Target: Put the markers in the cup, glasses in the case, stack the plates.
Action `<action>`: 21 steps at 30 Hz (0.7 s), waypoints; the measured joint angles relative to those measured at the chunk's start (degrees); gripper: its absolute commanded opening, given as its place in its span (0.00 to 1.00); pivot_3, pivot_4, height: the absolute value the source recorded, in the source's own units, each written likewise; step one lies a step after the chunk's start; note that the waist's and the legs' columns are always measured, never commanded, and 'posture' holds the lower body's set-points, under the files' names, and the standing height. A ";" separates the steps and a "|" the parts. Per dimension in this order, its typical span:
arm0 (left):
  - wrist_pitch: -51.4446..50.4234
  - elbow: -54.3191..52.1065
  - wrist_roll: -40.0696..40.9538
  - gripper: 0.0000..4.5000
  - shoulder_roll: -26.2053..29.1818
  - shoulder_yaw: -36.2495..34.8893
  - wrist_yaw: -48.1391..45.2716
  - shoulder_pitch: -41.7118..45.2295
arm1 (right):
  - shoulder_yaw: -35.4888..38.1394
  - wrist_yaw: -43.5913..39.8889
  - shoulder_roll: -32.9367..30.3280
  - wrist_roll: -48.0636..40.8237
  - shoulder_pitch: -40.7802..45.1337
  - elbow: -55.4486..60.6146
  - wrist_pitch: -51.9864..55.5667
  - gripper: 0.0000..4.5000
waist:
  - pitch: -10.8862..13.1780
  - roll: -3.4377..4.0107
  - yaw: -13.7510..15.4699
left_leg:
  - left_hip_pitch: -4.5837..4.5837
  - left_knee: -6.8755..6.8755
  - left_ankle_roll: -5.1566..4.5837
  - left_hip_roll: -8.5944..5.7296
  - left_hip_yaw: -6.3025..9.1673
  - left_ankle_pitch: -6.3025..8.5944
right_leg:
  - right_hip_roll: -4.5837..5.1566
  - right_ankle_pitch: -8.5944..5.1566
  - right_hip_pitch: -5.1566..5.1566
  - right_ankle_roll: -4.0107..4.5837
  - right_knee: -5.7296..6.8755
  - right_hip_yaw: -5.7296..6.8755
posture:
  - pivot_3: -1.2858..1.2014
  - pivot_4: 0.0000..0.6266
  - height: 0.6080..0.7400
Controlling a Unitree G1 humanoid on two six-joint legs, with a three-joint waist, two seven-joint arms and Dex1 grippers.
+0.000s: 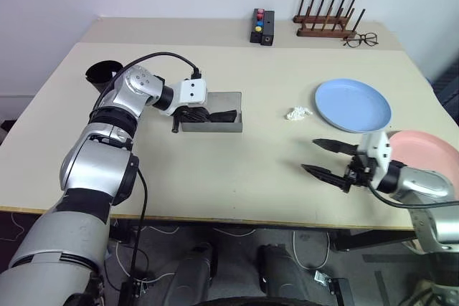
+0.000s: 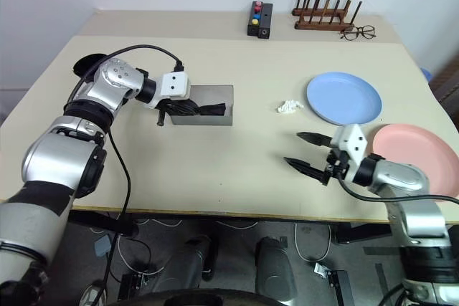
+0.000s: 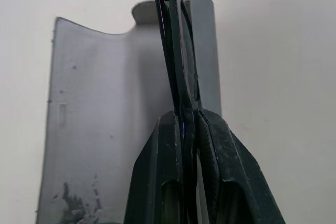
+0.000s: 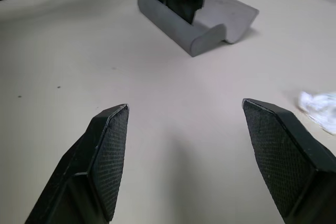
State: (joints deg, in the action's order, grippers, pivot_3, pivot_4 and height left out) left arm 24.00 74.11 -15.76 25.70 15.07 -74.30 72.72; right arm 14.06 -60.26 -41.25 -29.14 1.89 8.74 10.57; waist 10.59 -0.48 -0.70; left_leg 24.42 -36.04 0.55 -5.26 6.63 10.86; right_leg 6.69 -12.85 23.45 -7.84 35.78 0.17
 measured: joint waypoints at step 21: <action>-1.46 0.25 -0.05 0.04 1.44 -0.12 -1.07 -0.51 | 7.18 5.30 0.87 -5.67 -4.68 6.85 2.85 0.78 | 0.02 -0.04 0.04 | -0.01 -0.01 0.00 0.01 -0.01 0.00 | 0.01 -0.02 0.00 -0.01 0.02 0.00 | 0.52 0.24 1.00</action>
State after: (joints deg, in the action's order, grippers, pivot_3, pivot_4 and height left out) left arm 22.54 74.36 -15.81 27.14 14.96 -75.38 72.20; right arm 21.25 -54.96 -40.38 -34.81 -2.80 15.60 13.41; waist 10.61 -0.52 -0.66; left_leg 24.41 -36.05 0.54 -5.25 6.62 10.86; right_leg 6.71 -12.87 23.45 -7.86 35.80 0.16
